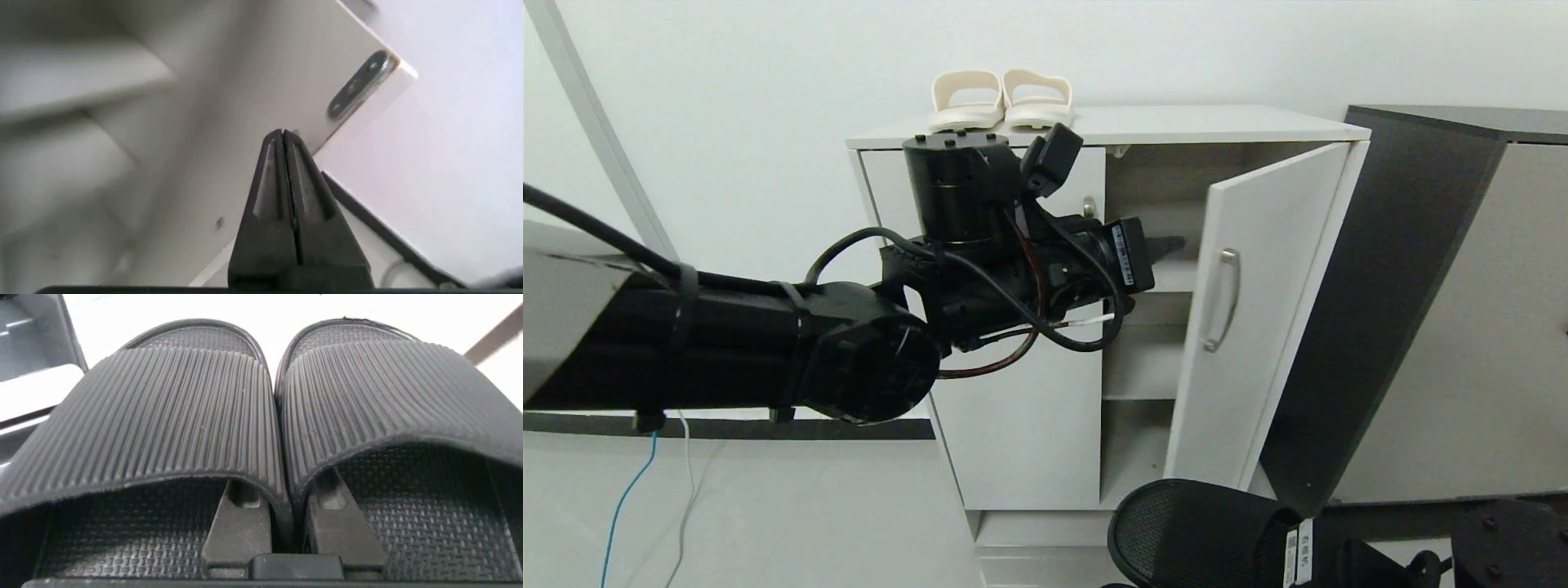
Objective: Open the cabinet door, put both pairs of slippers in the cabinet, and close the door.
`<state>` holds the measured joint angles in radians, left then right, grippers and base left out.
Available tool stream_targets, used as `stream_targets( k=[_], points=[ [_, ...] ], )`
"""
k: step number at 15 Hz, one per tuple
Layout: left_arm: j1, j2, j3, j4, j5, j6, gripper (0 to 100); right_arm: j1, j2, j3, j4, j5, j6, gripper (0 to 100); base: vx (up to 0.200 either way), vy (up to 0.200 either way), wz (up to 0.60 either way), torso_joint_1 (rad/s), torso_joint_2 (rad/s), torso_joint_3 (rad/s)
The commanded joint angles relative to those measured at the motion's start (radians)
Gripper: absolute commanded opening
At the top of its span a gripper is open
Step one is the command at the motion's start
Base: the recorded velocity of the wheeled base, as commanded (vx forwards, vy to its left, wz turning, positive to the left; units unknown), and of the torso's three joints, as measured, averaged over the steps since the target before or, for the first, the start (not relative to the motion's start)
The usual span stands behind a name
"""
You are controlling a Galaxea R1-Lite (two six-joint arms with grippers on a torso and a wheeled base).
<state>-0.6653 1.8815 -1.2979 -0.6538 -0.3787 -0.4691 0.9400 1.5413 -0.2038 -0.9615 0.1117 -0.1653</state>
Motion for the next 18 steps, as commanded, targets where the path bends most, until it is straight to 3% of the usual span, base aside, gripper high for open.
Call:
stream_targets(
  k=[1,3,6,7,11,13,14,16,18],
  points=[
    [-0.008,-0.016,0.005,0.000,0.003,0.001,0,0.000,0.002,0.000,0.000,0.000,0.000,0,-0.200,0.000,0.00,-0.002,0.00,0.007],
    [-0.002,-0.018,0.014,-0.003,0.003,0.003,0,-0.001,0.002,0.000,0.000,-0.001,0.000,0,-0.200,0.000,0.00,0.000,0.00,0.002],
    [0.035,-0.044,0.075,-0.006,0.044,0.057,0,-0.006,-0.001,-0.002,-0.002,-0.004,0.001,0,0.000,0.000,0.00,0.000,0.00,0.000],
    [0.038,-0.091,0.144,-0.023,0.049,0.069,0,-0.007,-0.003,-0.002,-0.002,-0.004,0.001,0,0.000,0.000,0.00,0.000,0.00,0.000],
    [0.112,-0.436,0.597,-0.119,0.052,0.112,0,-0.040,-0.004,-0.023,-0.003,-0.004,0.006,0,0.000,0.000,0.00,0.000,0.00,0.000],
    [0.171,-0.651,0.776,-0.107,0.054,0.119,0,-0.049,-0.001,-0.025,-0.006,-0.004,0.006,0,0.000,0.000,0.00,0.000,0.00,0.000],
    [0.182,-0.699,0.809,-0.104,0.054,0.119,0,-0.049,-0.001,-0.025,-0.006,-0.004,0.007,0,0.000,0.000,0.00,0.000,0.00,0.000],
    [0.248,-0.981,0.924,0.068,0.055,0.124,0,-0.056,-0.001,-0.025,-0.006,-0.004,0.007,0,0.000,0.000,0.00,0.000,0.00,0.000],
    [0.268,-1.187,0.917,0.329,0.057,0.127,0,-0.058,-0.001,-0.028,-0.005,-0.004,0.007,0,0.000,0.000,0.00,0.000,0.00,0.000]
  ],
)
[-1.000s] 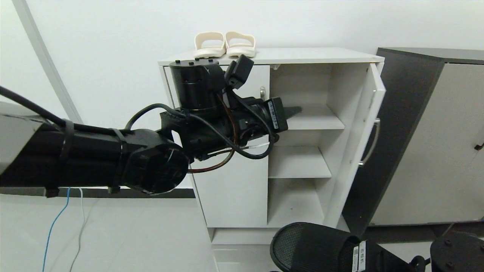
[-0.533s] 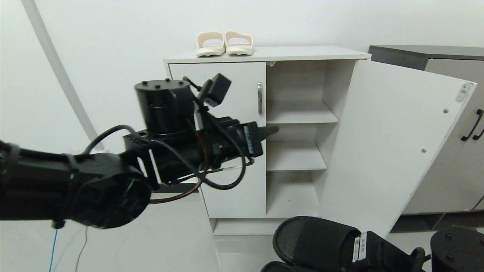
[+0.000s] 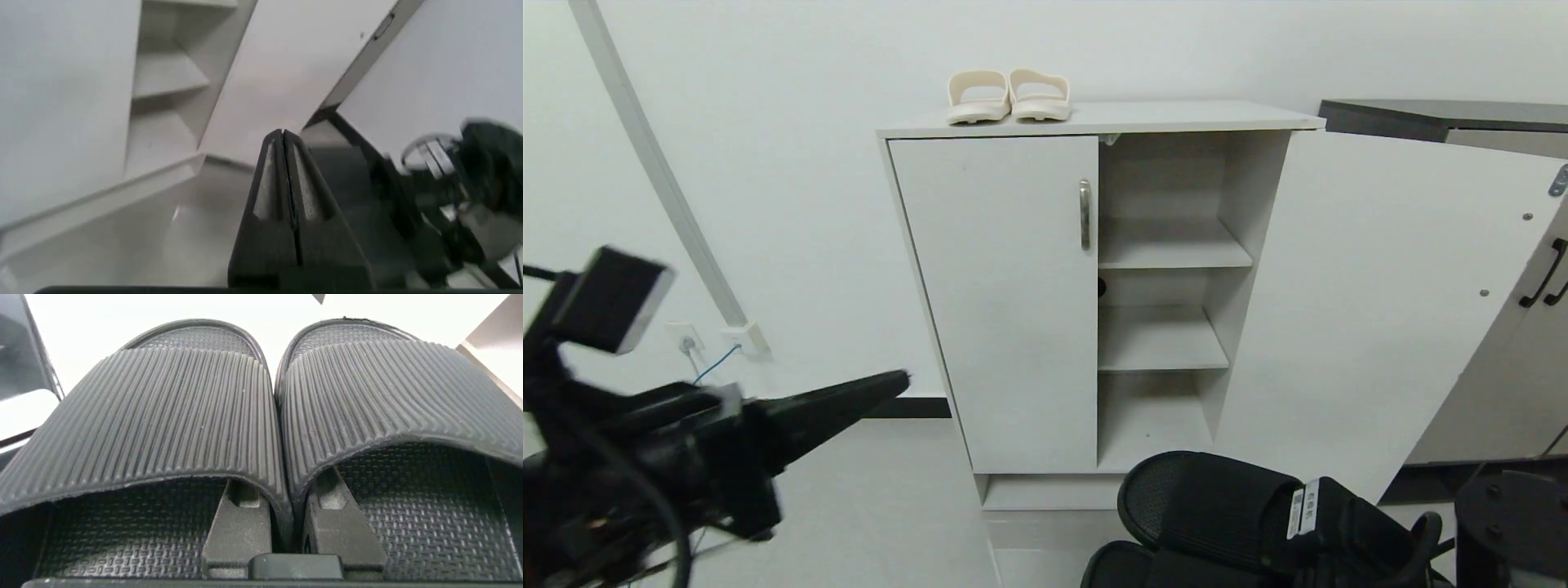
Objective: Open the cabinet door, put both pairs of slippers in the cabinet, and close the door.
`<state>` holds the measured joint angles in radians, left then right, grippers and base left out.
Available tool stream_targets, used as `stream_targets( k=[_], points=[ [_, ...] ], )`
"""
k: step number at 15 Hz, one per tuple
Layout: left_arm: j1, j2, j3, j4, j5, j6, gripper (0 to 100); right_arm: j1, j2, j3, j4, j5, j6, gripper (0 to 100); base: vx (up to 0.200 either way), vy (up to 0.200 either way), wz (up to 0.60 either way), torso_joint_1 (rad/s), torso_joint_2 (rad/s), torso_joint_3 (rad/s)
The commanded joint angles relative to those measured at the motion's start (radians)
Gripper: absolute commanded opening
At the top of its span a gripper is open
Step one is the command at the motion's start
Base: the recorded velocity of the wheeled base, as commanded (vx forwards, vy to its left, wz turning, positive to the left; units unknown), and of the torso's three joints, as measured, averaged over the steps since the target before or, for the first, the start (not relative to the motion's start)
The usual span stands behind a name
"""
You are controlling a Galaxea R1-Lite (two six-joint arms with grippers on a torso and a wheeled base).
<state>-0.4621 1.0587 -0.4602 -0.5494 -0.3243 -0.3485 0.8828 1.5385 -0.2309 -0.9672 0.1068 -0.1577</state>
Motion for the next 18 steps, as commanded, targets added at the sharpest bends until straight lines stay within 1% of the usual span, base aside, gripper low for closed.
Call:
stream_targets(
  k=[1,2,3,4,5,6,7,8,9,10,11,12,13,14,15,16,17,18],
  points=[
    [0.065,-0.456,0.066,0.342,0.028,0.014,0,-0.002,0.002,-0.001,-0.001,0.001,0.000,0,0.000,0.000,0.00,0.000,0.00,0.000],
    [0.066,-0.528,0.064,0.417,0.068,0.016,0,-0.002,0.002,0.001,-0.001,0.001,-0.002,0,0.000,0.000,0.00,0.000,0.00,0.000],
    [0.066,-0.599,0.071,0.480,0.123,0.019,0,-0.005,0.002,-0.001,-0.001,0.001,0.000,0,0.000,0.000,0.00,0.000,0.00,0.000],
    [0.069,-0.657,0.104,0.542,0.189,0.034,0,-0.005,0.000,-0.001,-0.001,0.001,0.000,0,0.000,0.000,0.00,0.000,0.00,0.000],
    [0.089,-0.709,0.155,0.582,0.237,0.082,0,-0.007,0.005,-0.004,-0.001,0.001,0.000,0,0.000,0.000,0.00,0.000,0.00,0.000],
    [0.128,-0.767,0.215,0.591,0.263,0.155,0,-0.011,0.006,-0.002,0.001,0.001,0.000,0,0.000,0.000,0.00,0.000,0.00,0.000],
    [0.180,-0.826,0.261,0.595,0.292,0.217,0,-0.016,0.006,-0.004,-0.001,0.002,0.001,0,0.000,0.000,0.00,0.000,0.00,0.000],
    [0.237,-0.865,0.302,0.595,0.333,0.243,0,-0.018,0.006,-0.007,0.001,0.002,0.000,0,0.000,0.000,0.00,0.000,0.00,0.000],
    [0.300,-0.896,0.336,0.594,0.356,0.249,0,-0.019,0.006,-0.008,0.001,0.001,0.000,0,0.000,0.000,0.00,0.000,0.00,0.000],
    [0.347,-0.925,0.365,0.595,0.360,0.249,0,-0.021,0.006,-0.008,0.001,0.001,0.000,0,0.000,0.000,0.00,0.000,0.00,0.000],
    [0.382,-0.968,0.400,0.595,0.360,0.250,0,-0.021,0.014,-0.010,0.001,0.001,0.000,0,0.000,0.000,0.00,0.000,0.00,0.000],
    [0.393,-0.976,0.436,0.577,0.363,0.272,0,-0.021,0.025,-0.010,-0.001,0.002,0.001,0,0.000,0.000,0.00,0.000,0.00,0.000],
    [0.412,-0.984,0.445,0.540,0.356,0.281,0,-0.021,0.029,-0.008,-0.001,0.002,0.001,0,0.000,0.000,0.00,0.000,0.00,0.000],
    [0.424,-0.993,0.446,0.536,0.340,0.302,0,-0.022,0.035,-0.010,-0.001,0.002,0.001,0,0.000,0.000,0.00,0.000,0.00,0.000],
    [0.428,-0.997,0.449,0.529,0.297,0.349,0,-0.024,0.045,-0.013,-0.002,0.002,0.001,0,0.000,0.000,0.00,0.000,0.00,0.000],
    [0.444,-1.017,0.457,0.532,0.264,0.413,0,-0.025,0.049,-0.015,-0.007,0.002,0.001,0,0.000,0.000,0.00,0.000,0.00,0.000],
    [0.462,-1.059,0.457,0.554,0.263,0.456,0,-0.025,0.054,-0.015,-0.018,0.001,0.003,0,0.000,0.000,0.00,0.000,0.00,0.000],
    [0.462,-1.056,0.459,0.549,0.266,0.428,0,-0.025,0.061,-0.016,-0.028,-0.001,0.003,0,0.000,0.000,0.00,0.000,0.00,0.000]
  ],
)
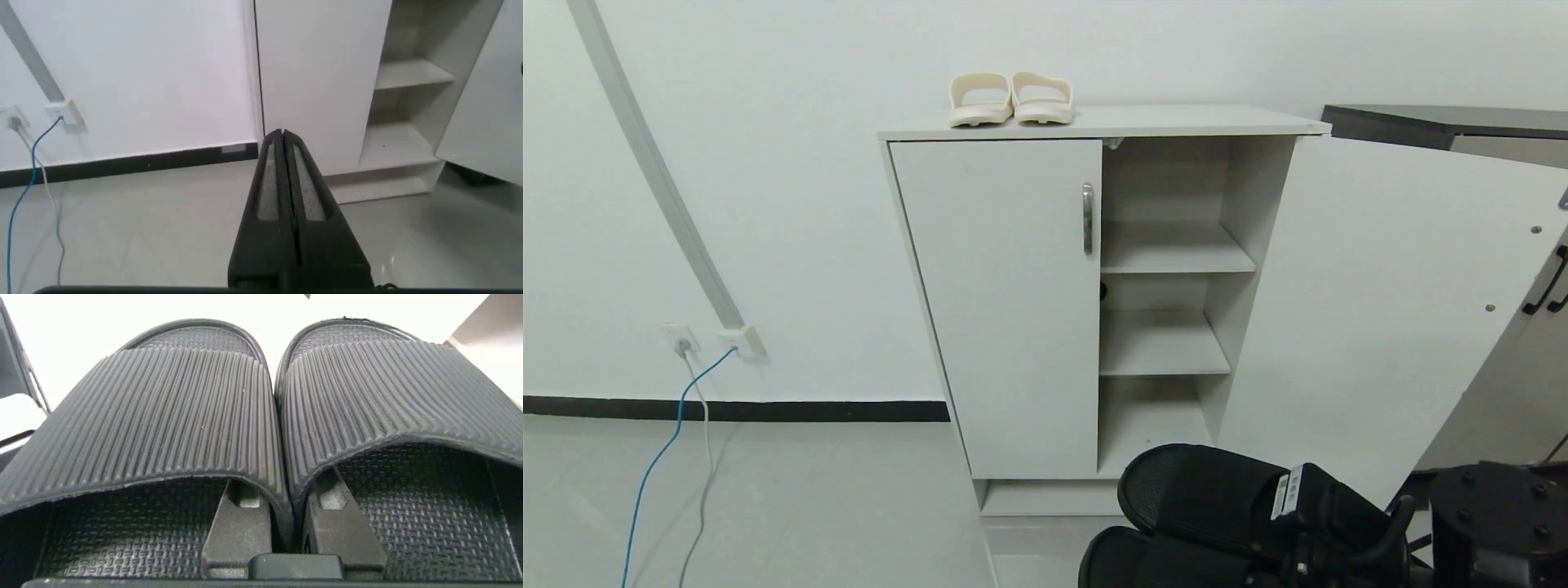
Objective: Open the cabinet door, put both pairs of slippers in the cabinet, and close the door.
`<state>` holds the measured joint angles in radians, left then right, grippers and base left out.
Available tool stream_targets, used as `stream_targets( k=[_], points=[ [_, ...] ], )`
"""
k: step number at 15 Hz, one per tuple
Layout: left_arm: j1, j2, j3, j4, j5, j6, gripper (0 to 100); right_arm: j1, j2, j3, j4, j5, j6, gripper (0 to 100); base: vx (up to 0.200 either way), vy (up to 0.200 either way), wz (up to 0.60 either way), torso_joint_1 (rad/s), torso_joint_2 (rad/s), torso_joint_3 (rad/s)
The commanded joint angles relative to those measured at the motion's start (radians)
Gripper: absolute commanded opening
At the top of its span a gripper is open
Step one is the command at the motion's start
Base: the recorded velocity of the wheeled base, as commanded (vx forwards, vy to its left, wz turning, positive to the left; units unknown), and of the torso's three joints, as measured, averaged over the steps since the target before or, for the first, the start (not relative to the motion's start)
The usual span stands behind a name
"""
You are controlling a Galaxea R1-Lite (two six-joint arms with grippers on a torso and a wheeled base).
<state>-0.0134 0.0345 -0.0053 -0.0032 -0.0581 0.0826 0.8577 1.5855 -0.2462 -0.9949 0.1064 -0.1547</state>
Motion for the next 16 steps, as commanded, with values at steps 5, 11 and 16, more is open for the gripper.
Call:
stream_targets(
  k=[5,11,16],
  points=[
    [0.013,-0.033,0.004,0.005,0.011,-0.056,0,0.000,0.082,-0.099,-0.010,-0.169,0.109,0,0.000,0.000,0.00,0.000,0.00,0.000],
    [0.013,-0.033,0.004,0.005,0.007,-0.049,0,0.006,0.271,-0.338,-0.008,-0.508,0.296,0,0.000,0.000,0.00,0.000,0.00,0.000],
    [0.013,-0.033,0.004,0.005,0.007,-0.049,0,0.031,0.401,-0.432,-0.008,-0.682,0.342,0,0.000,0.000,0.00,0.000,0.00,0.000]
  ],
)
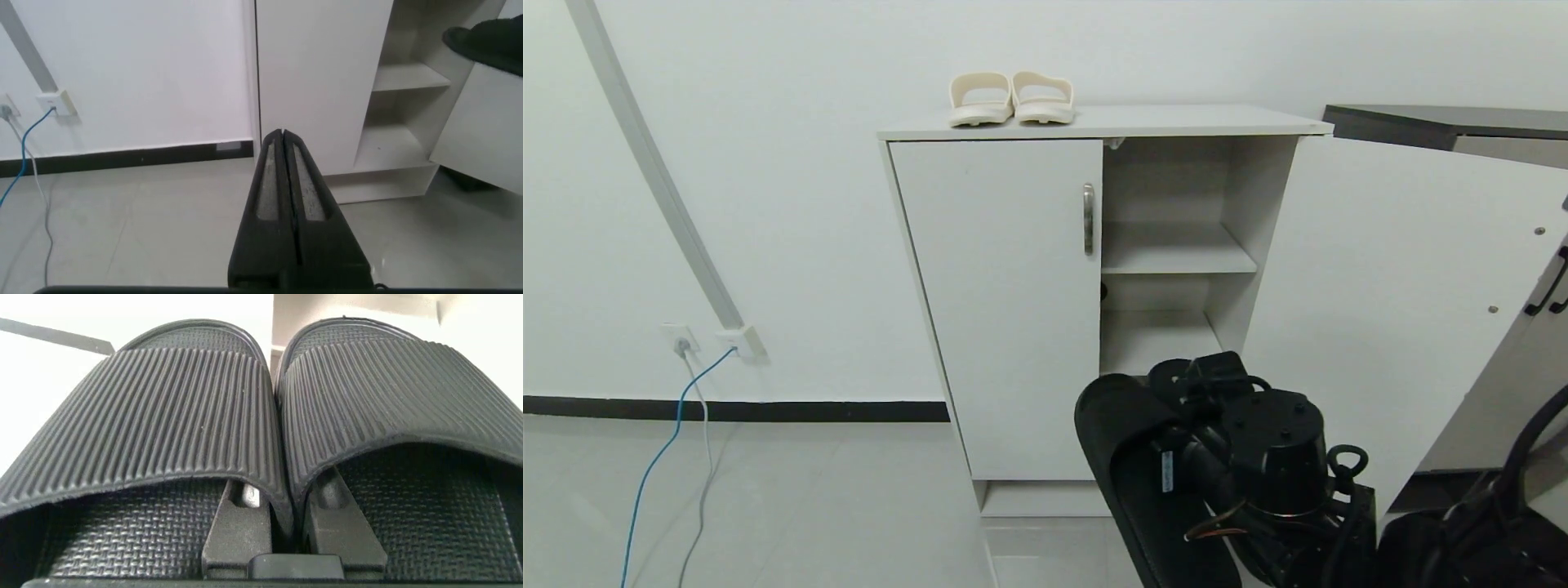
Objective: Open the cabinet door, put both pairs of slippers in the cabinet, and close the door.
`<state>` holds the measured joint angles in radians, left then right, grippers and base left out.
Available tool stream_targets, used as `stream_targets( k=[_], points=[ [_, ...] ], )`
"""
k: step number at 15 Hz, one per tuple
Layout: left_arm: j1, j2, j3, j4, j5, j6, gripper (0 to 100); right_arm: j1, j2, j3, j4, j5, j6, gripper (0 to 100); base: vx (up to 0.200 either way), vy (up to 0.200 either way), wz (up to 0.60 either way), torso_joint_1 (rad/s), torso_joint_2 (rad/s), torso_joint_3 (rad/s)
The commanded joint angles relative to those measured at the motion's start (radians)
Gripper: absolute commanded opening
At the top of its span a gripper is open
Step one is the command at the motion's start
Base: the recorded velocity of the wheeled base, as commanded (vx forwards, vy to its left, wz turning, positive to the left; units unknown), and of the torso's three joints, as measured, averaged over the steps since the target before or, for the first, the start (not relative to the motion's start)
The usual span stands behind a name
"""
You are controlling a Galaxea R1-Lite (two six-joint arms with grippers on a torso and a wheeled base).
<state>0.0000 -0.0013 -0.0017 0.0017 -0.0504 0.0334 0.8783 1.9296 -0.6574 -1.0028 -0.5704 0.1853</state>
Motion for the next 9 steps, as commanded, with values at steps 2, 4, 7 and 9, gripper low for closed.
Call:
stream_targets(
  k=[2,4,7,9],
  points=[
    [0.000,0.003,0.000,0.000,0.001,-0.001,0,0.013,0.068,-0.037,0.000,-0.019,0.019,0,0.000,0.000,0.00,0.000,0.00,0.000],
    [0.000,0.003,0.000,0.001,0.001,-0.001,0,0.011,0.069,-0.037,0.001,-0.028,0.031,0,0.000,-0.200,0.00,0.002,0.00,0.002],
    [0.000,0.003,0.000,0.001,0.000,0.000,0,0.005,0.098,-0.050,0.000,-0.052,0.039,0,0.000,-0.200,0.00,0.001,0.00,0.002],
    [0.000,0.003,0.000,0.001,0.001,-0.003,0,-0.001,0.118,-0.059,0.000,-0.055,0.046,0,0.000,-0.100,0.00,0.001,0.00,0.001]
  ],
)
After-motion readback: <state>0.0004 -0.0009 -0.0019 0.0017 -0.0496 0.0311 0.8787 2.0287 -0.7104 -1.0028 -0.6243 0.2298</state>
